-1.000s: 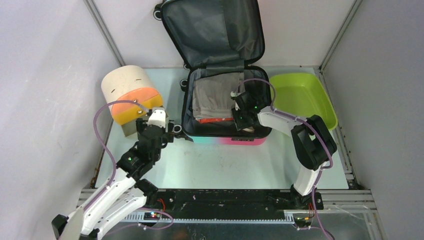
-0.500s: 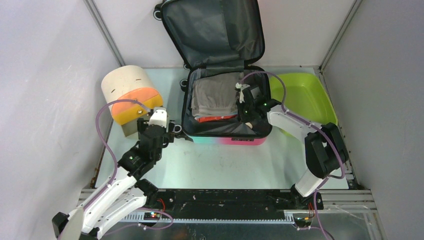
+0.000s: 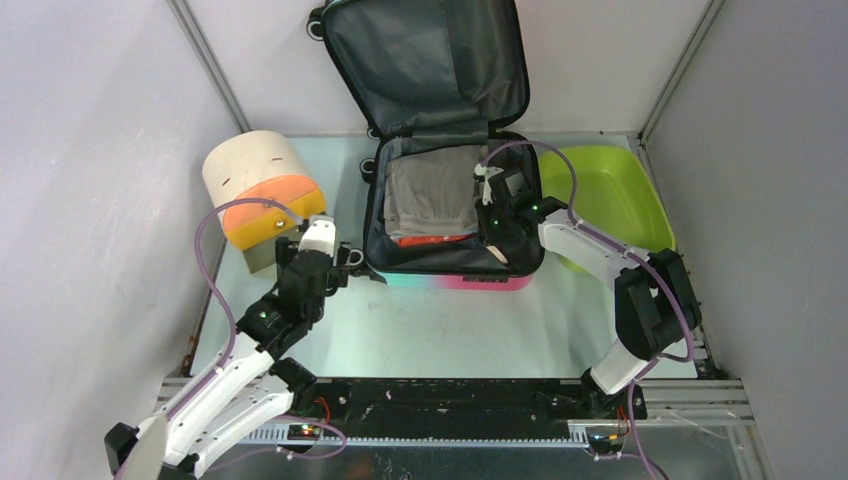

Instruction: Open, take out, and arrange the luggage

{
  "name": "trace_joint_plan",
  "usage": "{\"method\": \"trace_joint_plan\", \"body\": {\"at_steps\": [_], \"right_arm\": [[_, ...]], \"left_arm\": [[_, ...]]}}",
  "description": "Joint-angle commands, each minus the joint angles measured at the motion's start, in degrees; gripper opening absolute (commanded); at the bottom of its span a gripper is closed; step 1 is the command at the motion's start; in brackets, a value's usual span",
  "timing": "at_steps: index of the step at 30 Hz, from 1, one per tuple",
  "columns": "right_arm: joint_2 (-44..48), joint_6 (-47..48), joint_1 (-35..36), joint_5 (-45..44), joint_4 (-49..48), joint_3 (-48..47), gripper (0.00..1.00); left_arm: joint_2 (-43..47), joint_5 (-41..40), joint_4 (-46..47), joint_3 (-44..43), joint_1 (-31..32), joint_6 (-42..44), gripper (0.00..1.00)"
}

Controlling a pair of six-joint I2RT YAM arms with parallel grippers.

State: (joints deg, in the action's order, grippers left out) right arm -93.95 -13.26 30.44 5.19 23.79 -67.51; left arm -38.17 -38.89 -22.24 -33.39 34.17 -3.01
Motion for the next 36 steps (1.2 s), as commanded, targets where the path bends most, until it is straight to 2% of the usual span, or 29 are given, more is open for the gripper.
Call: {"method": "trace_joint_plan", "body": {"at_steps": [1,5,7,8,11,17,24,26,28,29,30,32,36], "right_arm": [[2.68,1.43,-0.41,-1.81,1.68,-1.32,0.13],[3.62,1.37,-0.87,-2.64,1.68,0.00,0.19],[4.09,1.78,-1.13,-2.65,1.29,0.55,0.16],[4.21,2.06,-1.19,-2.58,1.13,0.58,0.09],[5.50,2.37,-1.96,-2.30,0.92,0.60,0.00],[12.62,2.70,-3.41,-0.63,1.30,0.36,0.00],[16.98,2.96,-4.15,-0.93,3.25,0.36,0.00],[18.31,2.21,-4.11,1.12,3.21,0.43,0.00],[20.11,0.96,-4.09,6.22,1.67,0.38,0.00],[21.20,-0.43,-4.08,11.24,0.02,0.41,0.00],[21.85,-1.23,-4.07,13.66,-0.77,0.41,0.00],[24.08,-4.51,-3.31,21.46,-3.31,0.51,0.00],[26.22,-6.71,0.95,30.04,-6.67,1.04,0.00]], "left_arm": [[0.29,-0.82,-0.02,-1.70,0.36,0.07,0.92],[-0.19,-0.86,-0.37,-1.77,0.52,0.02,0.92],[-0.33,-1.26,-0.67,-1.96,0.61,0.09,0.92],[-0.32,-1.60,-0.82,-2.19,0.69,0.06,0.92],[-0.24,-1.72,-2.21,-2.91,0.72,-0.13,0.92],[-1.61,3.12,-8.86,-9.12,0.72,-3.39,0.92],[-0.06,11.42,-10.46,-14.02,0.81,-4.66,0.91],[-0.54,15.24,-11.41,-15.28,0.81,-3.62,0.91],[-0.61,22.79,-10.84,-16.19,0.81,-0.58,0.90],[-0.33,29.22,-10.43,-16.45,0.76,1.78,0.90],[-0.06,32.34,-9.39,-16.84,0.74,3.27,0.90],[1.51,46.76,-7.53,-17.11,0.80,7.48,0.88],[4.47,61.68,-2.13,-15.96,0.78,12.41,0.88]]}}
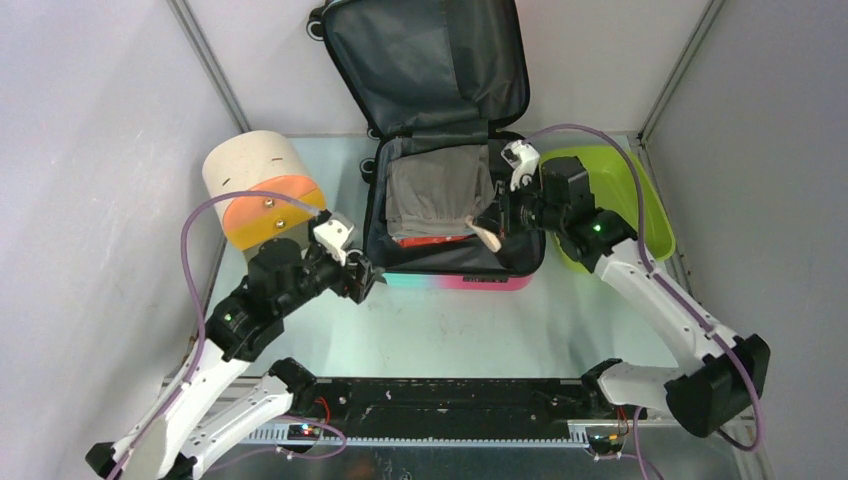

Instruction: Open, take out, and arrange the luggage

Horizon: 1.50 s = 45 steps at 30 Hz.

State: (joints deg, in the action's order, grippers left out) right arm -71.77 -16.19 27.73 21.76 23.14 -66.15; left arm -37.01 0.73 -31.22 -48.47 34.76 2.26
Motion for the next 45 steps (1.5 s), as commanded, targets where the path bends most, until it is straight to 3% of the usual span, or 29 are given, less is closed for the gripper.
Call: {"method": "trace_joint_plan", "body": {"at_steps": [1,6,9,12,18,22,29,31,33,37,40,41,42,45], "right_arm": [[4.24,-3.86,5.78,14.22,-6.01,-0.31,0.00],[4.93,-3.80,13.76,17.99,-6.07,-0.38,0.00],[5.30,-3.42,19.33,15.98,-6.47,-0.34,0.00],[5.53,-3.45,23.04,12.91,-7.08,-0.32,0.00],[4.62,-3.47,29.61,9.91,-9.62,-0.34,0.00],[4.47,-4.51,30.99,7.38,-11.91,-0.30,0.00],[4.06,-5.14,31.88,5.72,-13.01,-0.38,0.00],[3.99,-5.01,32.00,5.14,-12.31,-0.35,0.05],[4.32,-5.04,32.03,3.23,-10.93,-0.35,0.17],[6.89,-6.13,31.74,-3.84,-7.56,-0.34,0.41],[11.96,-7.55,31.31,-12.05,-6.74,1.47,0.70],[14.69,-7.90,31.10,-13.34,-7.03,2.98,0.75],[16.12,-8.18,30.53,-14.18,-8.30,3.80,0.92],[22.02,-7.26,29.73,-13.39,-9.93,6.58,0.99]], "left_arm": [[3.77,24.11,7.57,-0.34,0.21,8.26,0.87],[4.57,36.04,10.68,0.49,0.22,12.05,0.84],[3.30,42.40,7.97,0.03,0.59,16.26,0.76],[2.60,47.44,7.01,0.08,1.80,18.85,0.77],[1.89,47.75,4.99,0.10,4.74,21.33,0.80],[2.11,49.34,5.16,1.19,5.79,20.35,0.76],[3.49,45.54,5.32,2.91,6.23,20.17,0.38],[4.19,42.91,6.57,3.56,6.28,19.70,0.23],[4.83,39.62,7.12,3.97,6.28,19.29,0.17],[6.82,29.98,7.52,5.43,6.24,17.10,0.18],[8.88,18.76,7.71,6.64,6.25,15.53,0.16],[9.19,13.10,7.00,6.94,6.27,15.56,0.15],[9.84,10.14,6.59,7.05,6.28,16.06,0.14],[11.73,-7.46,6.46,8.28,6.22,18.55,0.13]]}}
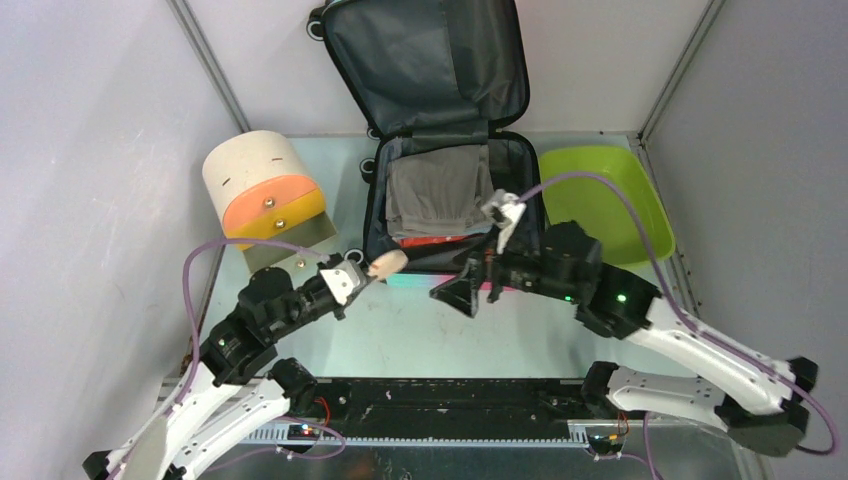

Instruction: Open, take out, and arrange the luggage

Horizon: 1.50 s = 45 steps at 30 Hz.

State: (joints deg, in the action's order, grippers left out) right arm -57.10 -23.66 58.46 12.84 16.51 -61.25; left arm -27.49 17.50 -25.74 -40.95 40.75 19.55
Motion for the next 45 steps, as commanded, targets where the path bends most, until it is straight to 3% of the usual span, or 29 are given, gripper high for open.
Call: {"method": "trace_joint_plan", "body": {"at_steps": [1,4,6,9,13,15,21,30,33,34,38,45], "right_arm": [[8.28,0.47,-1.16,-4.79,-3.15,1.89,0.99],[11.78,1.73,-1.62,-6.42,-0.77,2.18,0.99],[13.20,2.26,-2.20,-7.28,1.31,2.19,1.00],[14.50,2.36,-3.41,-6.62,3.72,2.20,1.00],[16.48,2.67,-3.96,-6.50,5.91,2.19,1.00],[17.55,2.58,-4.04,-6.99,7.12,2.24,0.99],[20.86,2.45,-4.20,-8.55,8.20,3.44,1.00],[24.79,3.99,-5.65,-9.66,8.48,3.52,1.00],[25.13,4.21,-6.02,-10.00,9.12,3.51,1.00],[25.14,4.18,-6.05,-9.88,9.22,3.51,0.99],[24.82,3.84,-6.17,-9.74,10.02,3.51,1.00],[23.00,3.41,-6.21,-9.49,10.70,3.51,0.99]], "left_arm": [[2.36,-27.54,1.09,0.99,0.01,3.60,0.13],[0.92,-42.84,1.56,2.28,-1.44,9.73,0.19],[-0.92,-46.12,2.06,3.34,-5.10,14.35,0.20],[-3.51,-43.63,4.26,4.58,-14.97,17.96,0.19],[-9.98,-29.81,5.06,5.21,-28.31,18.71,0.20],[-13.76,-31.49,6.59,5.07,-30.50,19.89,0.19],[-21.69,-35.27,13.62,5.26,-32.50,23.55,0.24],[-38.37,-42.37,14.08,-0.23,-33.27,25.00,0.31],[-41.83,-41.74,11.93,-3.40,-33.24,23.19,0.46],[-42.06,-41.73,11.30,-3.77,-33.01,22.92,0.54],[-40.74,-42.76,10.01,-3.88,-32.66,22.10,0.66],[-32.22,-38.10,6.33,-3.08,-32.58,18.32,0.68]]}}
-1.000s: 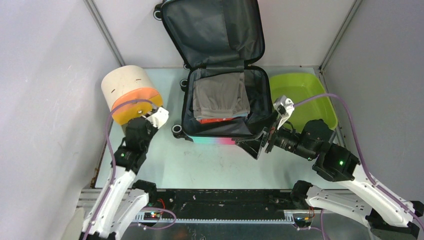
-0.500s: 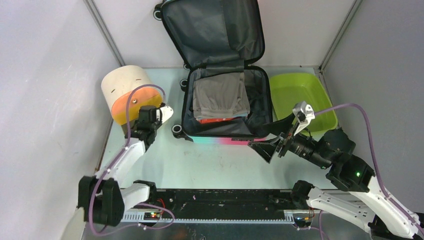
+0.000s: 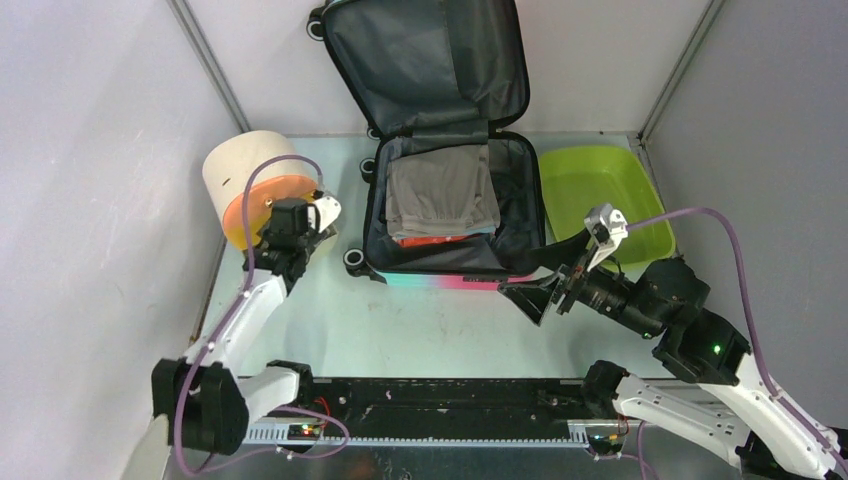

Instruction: Open, take out, and arrange the luggage

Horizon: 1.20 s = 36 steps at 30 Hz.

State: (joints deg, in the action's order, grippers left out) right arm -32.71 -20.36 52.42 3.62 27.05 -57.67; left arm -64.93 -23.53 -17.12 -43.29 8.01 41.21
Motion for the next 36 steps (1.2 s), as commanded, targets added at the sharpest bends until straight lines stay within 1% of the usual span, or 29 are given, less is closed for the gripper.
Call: {"method": "trace_joint_plan", "body": {"at_steps": [1,6,8,11,13,16,23,27,30,32,34,36], "right_arm": [[-1.63,-0.19,-0.20,-0.18,0.14,-0.03,0.99],[-2.25,-1.53,-0.06,0.60,-0.07,-0.07,1.00],[-2.20,-1.88,-0.07,0.86,0.26,-0.07,1.00],[-1.84,-1.84,-0.06,0.41,1.36,-0.07,1.00],[-1.49,-1.69,-0.10,-0.10,1.90,-0.07,1.00],[-0.90,-1.32,-0.12,-0.54,1.67,0.52,1.00],[-1.03,-0.79,-0.18,-0.72,1.45,1.03,1.00],[-0.88,-0.27,-0.21,-1.22,1.80,1.01,1.00],[-0.86,-0.11,-0.19,-1.58,2.27,0.98,1.00],[-0.99,-0.05,-0.29,-1.74,2.56,1.02,1.00],[-1.14,0.07,-0.26,-1.90,2.61,1.17,1.00],[-1.20,0.08,-0.22,-2.02,2.20,1.65,1.00]], "left_arm": [[6.19,3.94,-3.33,-0.65,0.16,-3.78,0.68],[6.63,2.69,-2.60,2.23,-0.08,-5.42,0.62],[6.65,3.62,-1.58,2.84,-0.10,-5.79,0.59],[6.12,5.77,-0.78,2.66,-0.09,-6.34,0.48],[5.31,7.37,-0.88,2.60,-0.09,-6.55,0.47],[4.35,8.52,-0.28,3.12,-0.10,-6.88,0.48],[-0.51,6.91,1.19,2.37,-0.31,-6.63,0.45],[-2.87,6.75,1.55,1.40,-0.41,-6.45,0.37],[-3.78,6.42,1.80,0.82,-0.56,-6.22,0.23],[-3.78,6.43,1.17,0.31,-0.66,-6.22,0.20],[-3.28,6.56,-0.01,-0.17,-0.70,-6.34,0.21],[-2.64,7.39,-1.56,-0.32,-0.69,-6.61,0.32]]}}
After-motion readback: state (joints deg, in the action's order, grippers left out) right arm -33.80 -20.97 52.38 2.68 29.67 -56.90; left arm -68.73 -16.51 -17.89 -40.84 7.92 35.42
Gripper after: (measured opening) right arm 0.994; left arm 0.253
